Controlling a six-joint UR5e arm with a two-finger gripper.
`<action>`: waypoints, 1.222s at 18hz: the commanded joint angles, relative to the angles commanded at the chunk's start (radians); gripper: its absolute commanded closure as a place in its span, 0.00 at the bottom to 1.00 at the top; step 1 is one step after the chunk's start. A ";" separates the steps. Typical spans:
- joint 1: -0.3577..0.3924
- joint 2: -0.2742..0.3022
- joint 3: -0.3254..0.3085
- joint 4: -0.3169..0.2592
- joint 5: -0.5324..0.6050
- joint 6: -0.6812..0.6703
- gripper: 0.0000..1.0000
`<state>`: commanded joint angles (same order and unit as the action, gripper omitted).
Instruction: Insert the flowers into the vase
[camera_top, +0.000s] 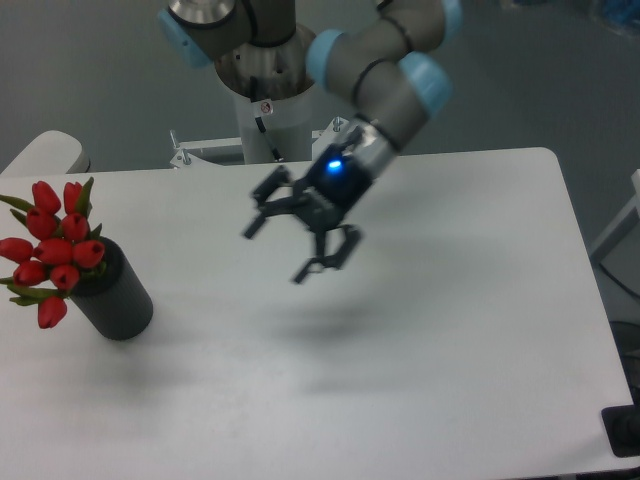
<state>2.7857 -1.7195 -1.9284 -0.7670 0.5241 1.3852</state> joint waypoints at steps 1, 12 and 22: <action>0.003 -0.002 0.025 -0.002 0.066 0.000 0.00; -0.011 -0.060 0.290 -0.102 0.518 0.017 0.00; -0.130 -0.120 0.497 -0.373 0.881 0.245 0.00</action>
<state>2.6554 -1.8392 -1.4313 -1.1396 1.4050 1.6305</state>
